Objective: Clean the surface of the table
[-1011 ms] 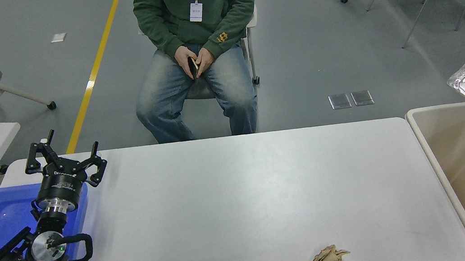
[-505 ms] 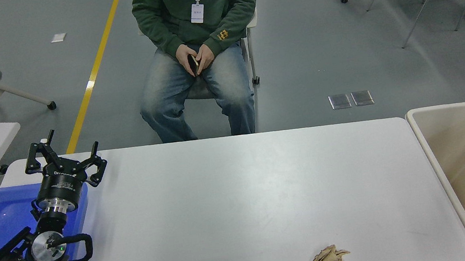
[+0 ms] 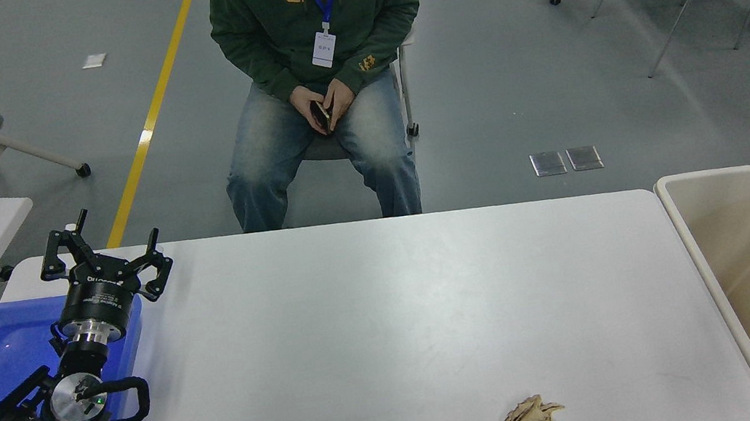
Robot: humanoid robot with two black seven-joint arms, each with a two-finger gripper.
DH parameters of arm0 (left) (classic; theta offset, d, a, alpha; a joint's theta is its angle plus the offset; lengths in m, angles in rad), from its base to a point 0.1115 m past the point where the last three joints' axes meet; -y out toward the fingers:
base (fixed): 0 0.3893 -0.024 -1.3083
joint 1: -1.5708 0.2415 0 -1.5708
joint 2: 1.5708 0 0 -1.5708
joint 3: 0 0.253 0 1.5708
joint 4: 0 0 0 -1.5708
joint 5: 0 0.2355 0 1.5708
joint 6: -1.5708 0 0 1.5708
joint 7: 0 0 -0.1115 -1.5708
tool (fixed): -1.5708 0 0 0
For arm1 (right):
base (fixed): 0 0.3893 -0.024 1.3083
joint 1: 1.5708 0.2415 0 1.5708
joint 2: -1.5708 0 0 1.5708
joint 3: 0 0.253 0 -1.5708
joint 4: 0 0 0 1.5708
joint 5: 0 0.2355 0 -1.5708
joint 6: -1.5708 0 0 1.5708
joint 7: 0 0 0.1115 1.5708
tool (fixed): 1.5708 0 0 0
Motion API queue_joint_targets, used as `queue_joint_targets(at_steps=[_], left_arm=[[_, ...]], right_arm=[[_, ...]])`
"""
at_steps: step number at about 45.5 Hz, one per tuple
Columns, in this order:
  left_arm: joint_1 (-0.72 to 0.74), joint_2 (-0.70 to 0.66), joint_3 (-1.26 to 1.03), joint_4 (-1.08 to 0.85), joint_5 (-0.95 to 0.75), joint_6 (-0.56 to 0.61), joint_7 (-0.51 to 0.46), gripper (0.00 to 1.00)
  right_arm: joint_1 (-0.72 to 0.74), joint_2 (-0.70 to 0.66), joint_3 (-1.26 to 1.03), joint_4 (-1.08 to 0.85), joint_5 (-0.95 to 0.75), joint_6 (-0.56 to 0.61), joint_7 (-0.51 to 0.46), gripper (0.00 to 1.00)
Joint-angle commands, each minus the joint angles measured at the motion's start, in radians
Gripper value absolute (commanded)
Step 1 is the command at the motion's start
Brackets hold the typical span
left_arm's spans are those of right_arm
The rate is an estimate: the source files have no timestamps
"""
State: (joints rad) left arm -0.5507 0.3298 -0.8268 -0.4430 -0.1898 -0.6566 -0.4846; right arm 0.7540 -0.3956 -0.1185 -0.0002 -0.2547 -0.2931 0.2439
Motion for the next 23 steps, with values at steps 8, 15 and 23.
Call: queue_joint_targets(at_steps=[8, 15, 23], left_arm=[[0.000, 0.000, 0.000, 0.000, 0.000, 0.000, 0.000, 1.00], [0.000, 0.000, 0.000, 0.000, 0.001, 0.000, 0.000, 1.00], [0.000, 0.000, 0.000, 0.001, 0.000, 0.000, 0.000, 1.00]], right_arm=[[0.028, -0.011, 0.008, 0.031, 0.002, 0.035, 0.006, 1.00], [0.059, -0.113, 0.040, 0.193, 0.002, 0.034, 0.008, 1.00], [0.088, -0.265, 0.175, 0.460, 0.002, 0.035, 0.009, 1.00]])
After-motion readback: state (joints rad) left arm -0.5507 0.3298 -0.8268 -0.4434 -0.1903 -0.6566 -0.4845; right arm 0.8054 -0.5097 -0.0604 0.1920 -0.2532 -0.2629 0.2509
